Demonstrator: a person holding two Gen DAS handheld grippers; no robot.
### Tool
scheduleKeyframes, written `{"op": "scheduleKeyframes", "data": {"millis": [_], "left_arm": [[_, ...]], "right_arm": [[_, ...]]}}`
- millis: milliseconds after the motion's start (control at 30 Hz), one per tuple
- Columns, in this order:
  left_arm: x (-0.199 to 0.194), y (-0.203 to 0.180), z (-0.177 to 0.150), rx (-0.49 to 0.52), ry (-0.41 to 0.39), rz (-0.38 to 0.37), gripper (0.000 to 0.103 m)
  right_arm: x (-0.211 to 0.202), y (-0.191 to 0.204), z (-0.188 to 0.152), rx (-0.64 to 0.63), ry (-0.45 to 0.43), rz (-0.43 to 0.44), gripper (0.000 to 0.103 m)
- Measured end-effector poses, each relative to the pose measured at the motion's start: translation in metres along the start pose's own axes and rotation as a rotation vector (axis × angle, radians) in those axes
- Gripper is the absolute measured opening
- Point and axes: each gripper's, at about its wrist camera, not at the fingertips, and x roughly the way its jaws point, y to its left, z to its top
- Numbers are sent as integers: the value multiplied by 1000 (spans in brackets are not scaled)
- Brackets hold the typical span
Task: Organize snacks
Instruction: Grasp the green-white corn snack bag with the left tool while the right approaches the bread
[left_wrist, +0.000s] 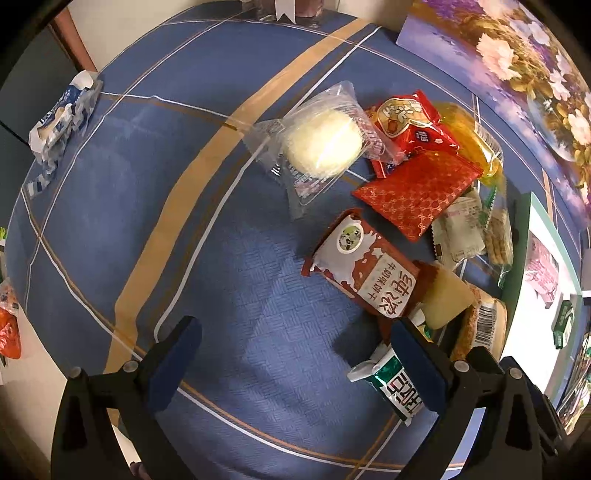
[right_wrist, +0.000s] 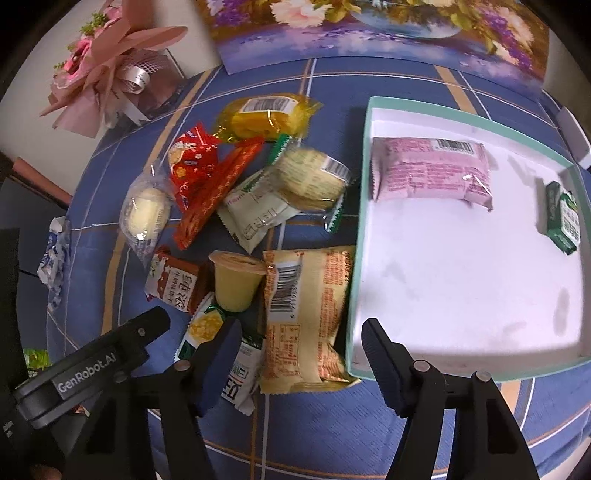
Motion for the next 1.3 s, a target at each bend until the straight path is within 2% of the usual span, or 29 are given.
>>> {"op": "scheduleKeyframes", "data": {"millis": [100, 267, 633, 733, 900, 1300], "left_arm": [[1, 3, 0, -3, 2, -7, 102], [4, 1, -1, 5, 7, -31, 102], [8, -7, -4, 25, 22, -47, 102], [11, -18, -8, 25, 28, -54, 102], [17, -32, -12, 29, 38, -68, 102], [36, -68, -30, 62, 108, -129, 102]], "right_arm": [[6, 1, 2, -7, 7, -9, 63], [20, 5, 2, -40, 23, -57, 61], [36, 15, -4, -120, 19, -133, 61], [36, 14, -4, -116, 14, -130, 59], [30, 6, -4, -85, 4, -103, 50], [19, -11, -19, -93, 14, -91, 49]]}}
